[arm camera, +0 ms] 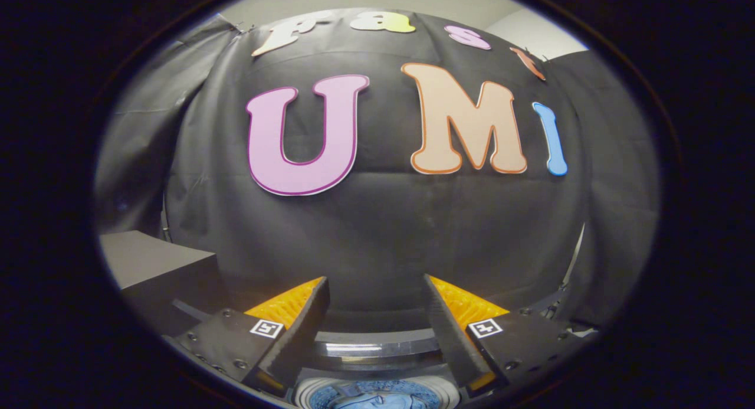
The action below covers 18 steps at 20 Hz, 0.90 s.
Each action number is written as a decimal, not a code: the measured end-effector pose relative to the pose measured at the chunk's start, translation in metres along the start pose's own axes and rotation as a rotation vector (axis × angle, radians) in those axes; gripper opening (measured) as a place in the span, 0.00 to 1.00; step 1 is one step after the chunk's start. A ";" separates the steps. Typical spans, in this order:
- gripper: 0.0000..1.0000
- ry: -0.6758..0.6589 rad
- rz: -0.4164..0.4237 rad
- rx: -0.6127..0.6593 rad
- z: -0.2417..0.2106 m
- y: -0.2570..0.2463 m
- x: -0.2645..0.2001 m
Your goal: Put the clothes into the washing machine and then close the washing machine lid.
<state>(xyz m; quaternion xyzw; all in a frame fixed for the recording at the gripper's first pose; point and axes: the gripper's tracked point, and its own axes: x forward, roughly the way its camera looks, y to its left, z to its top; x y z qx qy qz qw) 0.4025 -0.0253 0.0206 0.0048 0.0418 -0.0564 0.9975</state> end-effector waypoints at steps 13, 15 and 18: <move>0.97 0.037 -0.015 -0.006 -0.013 -0.005 -0.021; 0.97 0.042 -0.014 -0.004 -0.015 -0.005 -0.024; 0.97 0.043 -0.021 0.003 -0.018 -0.008 -0.027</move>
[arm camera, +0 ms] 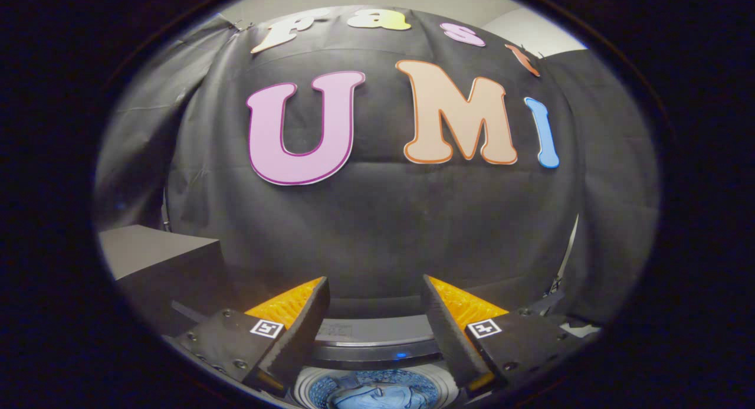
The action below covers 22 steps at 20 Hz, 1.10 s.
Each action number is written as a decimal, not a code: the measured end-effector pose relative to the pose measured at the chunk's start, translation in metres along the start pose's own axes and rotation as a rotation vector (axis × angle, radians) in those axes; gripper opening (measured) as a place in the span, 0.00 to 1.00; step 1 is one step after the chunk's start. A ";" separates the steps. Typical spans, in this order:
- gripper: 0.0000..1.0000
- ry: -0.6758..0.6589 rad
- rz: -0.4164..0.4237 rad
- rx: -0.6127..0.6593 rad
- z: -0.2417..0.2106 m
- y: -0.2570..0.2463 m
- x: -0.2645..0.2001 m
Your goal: Put the clothes into the washing machine and then close the washing machine lid.
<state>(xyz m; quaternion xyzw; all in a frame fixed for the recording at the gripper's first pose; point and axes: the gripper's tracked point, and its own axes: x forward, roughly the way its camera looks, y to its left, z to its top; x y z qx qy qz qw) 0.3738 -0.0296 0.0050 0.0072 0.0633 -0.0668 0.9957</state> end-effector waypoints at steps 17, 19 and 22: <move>0.96 0.164 0.038 -0.035 -0.071 0.002 -0.025; 0.96 0.148 0.033 -0.036 -0.067 0.002 -0.036; 0.96 0.134 0.036 -0.043 -0.064 0.004 -0.057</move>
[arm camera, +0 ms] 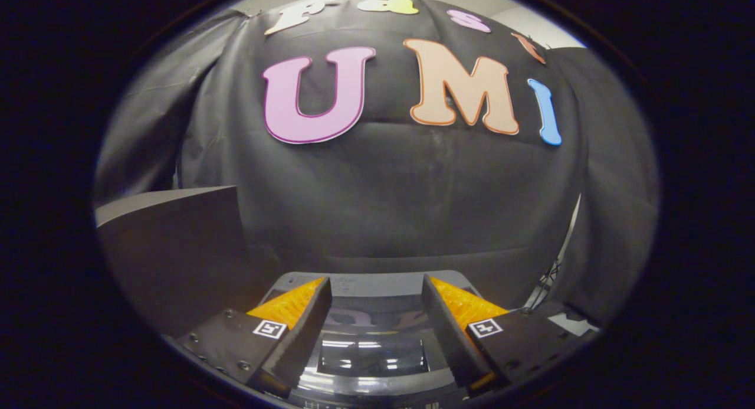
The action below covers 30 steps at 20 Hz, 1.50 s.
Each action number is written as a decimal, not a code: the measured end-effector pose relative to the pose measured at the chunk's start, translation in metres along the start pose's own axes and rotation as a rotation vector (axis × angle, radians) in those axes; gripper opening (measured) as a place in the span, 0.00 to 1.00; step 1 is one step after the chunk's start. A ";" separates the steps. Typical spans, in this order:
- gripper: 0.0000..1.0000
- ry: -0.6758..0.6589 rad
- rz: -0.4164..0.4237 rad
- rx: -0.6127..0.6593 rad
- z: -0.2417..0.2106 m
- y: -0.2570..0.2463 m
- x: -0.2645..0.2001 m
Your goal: Put the clothes into the washing machine and then close the washing machine lid.
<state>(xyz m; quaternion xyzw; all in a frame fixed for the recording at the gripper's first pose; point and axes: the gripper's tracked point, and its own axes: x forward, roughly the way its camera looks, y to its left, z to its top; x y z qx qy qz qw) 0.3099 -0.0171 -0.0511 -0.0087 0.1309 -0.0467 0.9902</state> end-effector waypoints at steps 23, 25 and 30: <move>0.96 -0.160 0.042 0.042 0.000 0.015 -0.184; 0.96 -0.129 0.057 0.021 -0.011 0.022 -0.195; 0.96 -0.122 -0.012 -0.004 -0.011 0.013 -0.216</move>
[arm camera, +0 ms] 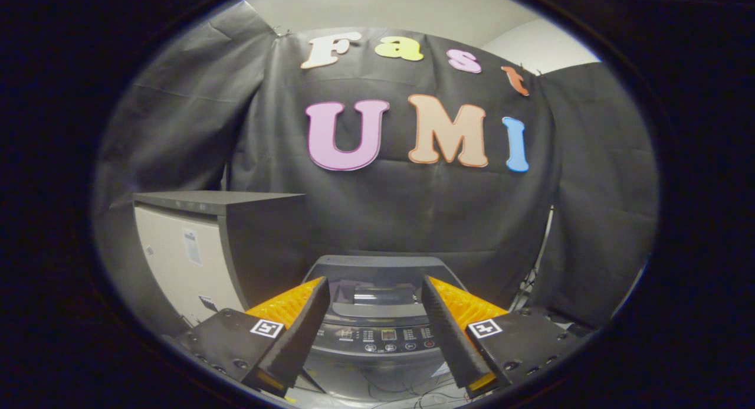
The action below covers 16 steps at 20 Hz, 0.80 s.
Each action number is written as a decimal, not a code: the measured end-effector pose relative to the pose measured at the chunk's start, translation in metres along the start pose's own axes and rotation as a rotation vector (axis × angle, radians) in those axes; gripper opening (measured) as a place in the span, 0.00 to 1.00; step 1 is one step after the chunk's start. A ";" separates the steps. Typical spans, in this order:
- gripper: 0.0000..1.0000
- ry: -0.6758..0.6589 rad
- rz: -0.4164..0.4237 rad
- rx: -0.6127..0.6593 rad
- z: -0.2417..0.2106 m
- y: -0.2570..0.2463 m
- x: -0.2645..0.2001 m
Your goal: Put the clothes into the washing machine and then close the washing machine lid.
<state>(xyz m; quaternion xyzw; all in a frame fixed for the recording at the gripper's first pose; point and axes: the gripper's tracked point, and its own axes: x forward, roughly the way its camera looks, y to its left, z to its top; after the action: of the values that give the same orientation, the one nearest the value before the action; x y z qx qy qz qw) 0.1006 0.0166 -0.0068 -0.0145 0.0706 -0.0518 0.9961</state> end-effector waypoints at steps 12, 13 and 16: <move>0.97 -0.073 0.018 0.111 0.005 0.021 -0.026; 0.97 -0.065 0.019 0.101 0.005 0.021 -0.026; 0.96 -0.026 0.010 0.055 0.002 0.020 -0.027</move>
<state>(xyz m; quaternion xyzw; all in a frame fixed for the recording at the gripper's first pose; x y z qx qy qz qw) 0.0768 0.0395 -0.0015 0.0128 0.0561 -0.0484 0.9972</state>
